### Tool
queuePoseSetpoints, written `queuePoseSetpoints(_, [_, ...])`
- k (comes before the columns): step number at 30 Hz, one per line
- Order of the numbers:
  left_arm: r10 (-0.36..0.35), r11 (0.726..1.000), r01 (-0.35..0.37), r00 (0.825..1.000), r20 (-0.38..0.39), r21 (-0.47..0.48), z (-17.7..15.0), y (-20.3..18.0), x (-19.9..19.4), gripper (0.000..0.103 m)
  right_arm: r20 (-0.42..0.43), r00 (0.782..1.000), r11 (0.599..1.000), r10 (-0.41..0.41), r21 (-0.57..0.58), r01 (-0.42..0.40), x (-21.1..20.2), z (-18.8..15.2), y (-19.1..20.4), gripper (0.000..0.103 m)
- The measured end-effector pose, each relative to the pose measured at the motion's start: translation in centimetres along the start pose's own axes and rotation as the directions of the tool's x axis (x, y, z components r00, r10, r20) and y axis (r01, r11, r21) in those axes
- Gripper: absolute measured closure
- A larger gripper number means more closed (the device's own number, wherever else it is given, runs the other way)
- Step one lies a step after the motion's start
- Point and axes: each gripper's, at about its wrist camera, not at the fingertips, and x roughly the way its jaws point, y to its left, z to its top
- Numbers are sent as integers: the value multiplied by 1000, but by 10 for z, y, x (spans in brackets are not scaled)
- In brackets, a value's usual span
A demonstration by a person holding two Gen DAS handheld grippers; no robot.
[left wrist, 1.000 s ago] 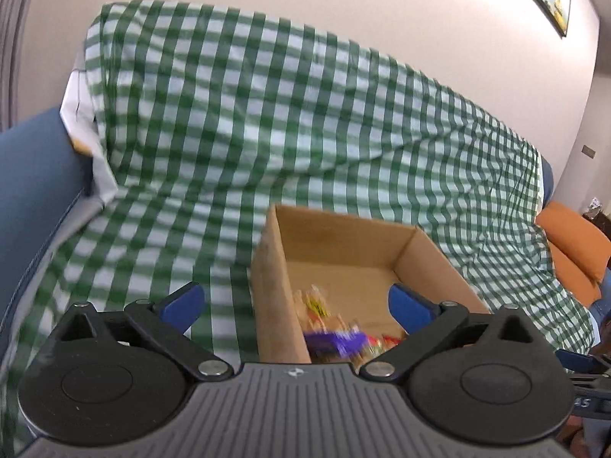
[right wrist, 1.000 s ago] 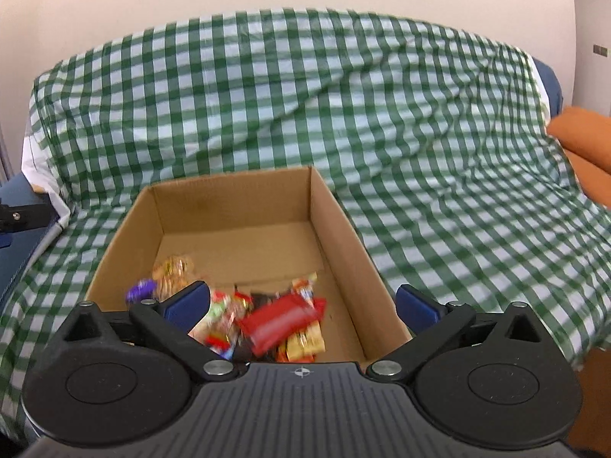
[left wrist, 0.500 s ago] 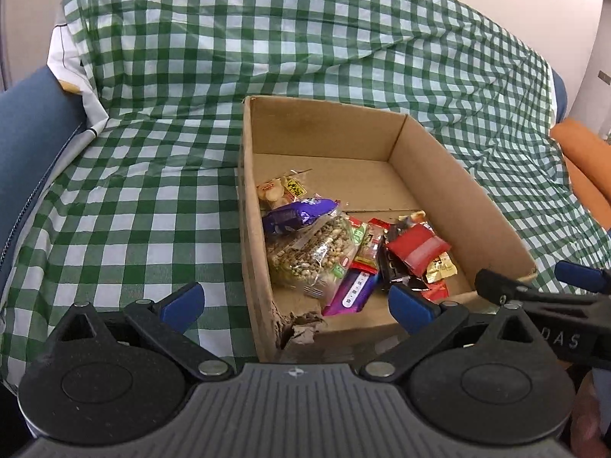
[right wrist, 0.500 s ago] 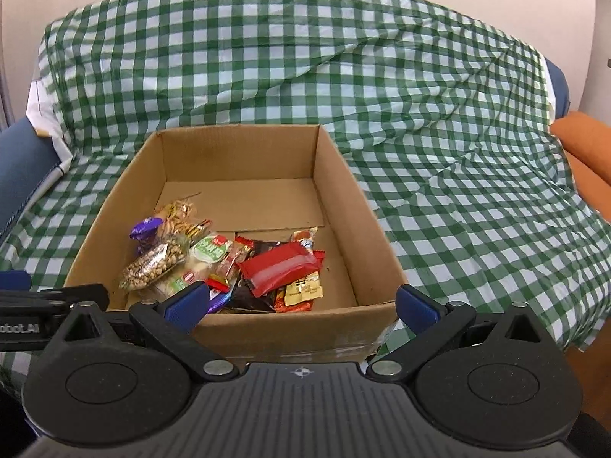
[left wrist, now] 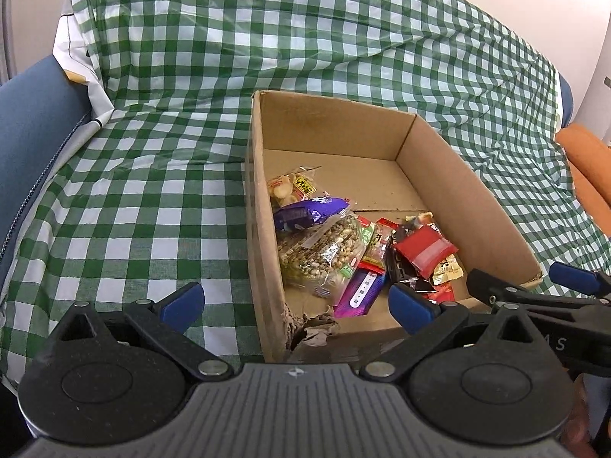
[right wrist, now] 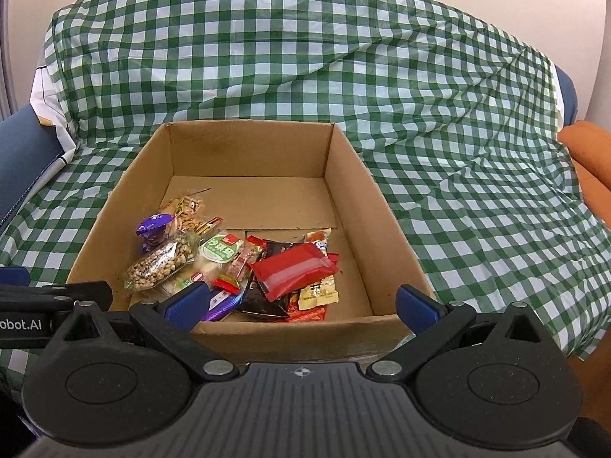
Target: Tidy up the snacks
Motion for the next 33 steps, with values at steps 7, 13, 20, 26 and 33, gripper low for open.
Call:
queuePoseSetpoints(7, [-8,1000,8,1000,0,-3,1,-2,1,0,-12,1000,1000,9,25,-9,2,0,-2,1])
queuePoseSetpoints(13, [-9,1000,9,1000,1,-3,1,-2,1,0,-13,1000,1000,10,29,-10,2,0,-2,1])
queuePoseSetpoints(20, [-9,1000,9,1000,5,-5,0,-2,1,0,-17,1000,999,14,35,-13,3,0,-1,1])
queuePoseSetpoints(26, [-9,1000,10,1000,5,-6,0,-3,1,0,-22,1000,999,15,40,-14,4,0,0,1])
queuePoseSetpoints(33, [-15,1000,15,1000,6,-7,1,-5,0,0,-23,1000,999,15,42,-15,5,0,0,1])
